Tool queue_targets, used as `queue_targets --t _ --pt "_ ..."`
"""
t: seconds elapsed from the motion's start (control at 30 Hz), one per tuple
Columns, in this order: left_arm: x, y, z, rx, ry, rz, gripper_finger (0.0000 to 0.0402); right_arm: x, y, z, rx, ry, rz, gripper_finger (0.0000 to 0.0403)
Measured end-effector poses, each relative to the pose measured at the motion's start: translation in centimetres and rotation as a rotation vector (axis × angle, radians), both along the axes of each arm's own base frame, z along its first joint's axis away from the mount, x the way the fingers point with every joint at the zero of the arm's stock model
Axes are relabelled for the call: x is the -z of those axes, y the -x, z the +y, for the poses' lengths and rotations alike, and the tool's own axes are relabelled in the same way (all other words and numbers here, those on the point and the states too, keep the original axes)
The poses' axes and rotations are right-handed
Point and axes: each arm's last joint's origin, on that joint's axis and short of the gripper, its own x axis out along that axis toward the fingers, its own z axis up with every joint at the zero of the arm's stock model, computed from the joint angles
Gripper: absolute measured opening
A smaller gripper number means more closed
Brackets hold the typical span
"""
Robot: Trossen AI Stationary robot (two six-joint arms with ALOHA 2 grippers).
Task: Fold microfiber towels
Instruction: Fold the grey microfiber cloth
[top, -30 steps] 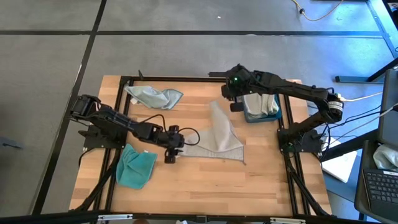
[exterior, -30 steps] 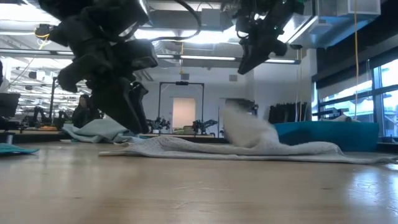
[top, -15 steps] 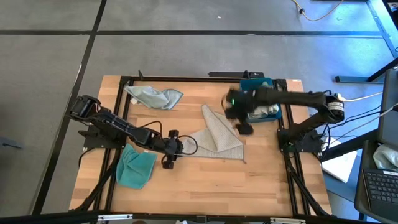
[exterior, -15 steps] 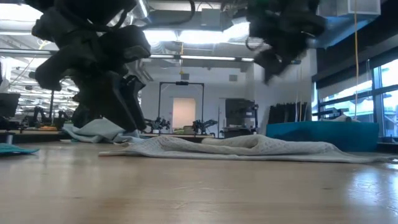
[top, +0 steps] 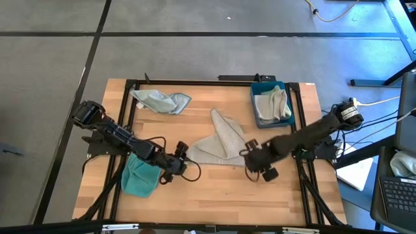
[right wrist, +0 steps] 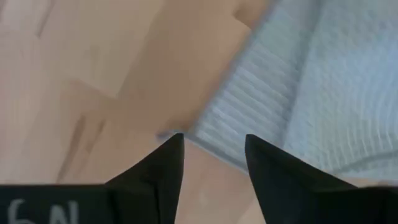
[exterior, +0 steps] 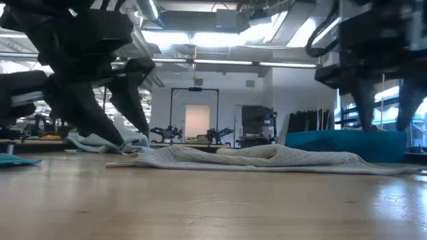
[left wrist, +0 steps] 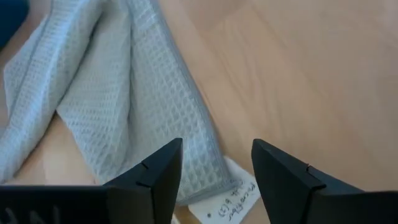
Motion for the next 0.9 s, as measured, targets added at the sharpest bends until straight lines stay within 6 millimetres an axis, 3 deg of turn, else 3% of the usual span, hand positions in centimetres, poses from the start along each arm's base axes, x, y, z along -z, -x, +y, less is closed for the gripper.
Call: queue_targets --t 0.17,0.37,0.7,0.9 --pt "2.0 -0.6 0.5 -0.01 -0.051 0.058 0.0202 0.5 1.2 2.5 -0.046 0.097 -0.071 0.0174" --pt "2.6 -1.5 0.8 -0.039 -0.065 0.059 0.0207 1.9 2.4 3.9 -0.075 0.084 -0.105 0.0194" --pt "3.0 -1.7 1.1 -0.061 -0.069 0.07 0.0208 5.3 4.4 2.5 -0.146 0.234 -0.106 0.0204" --pt "3.1 -1.7 1.1 -0.06 -0.074 0.078 0.0208 5.6 4.8 2.6 -0.215 0.273 -0.108 0.0182"
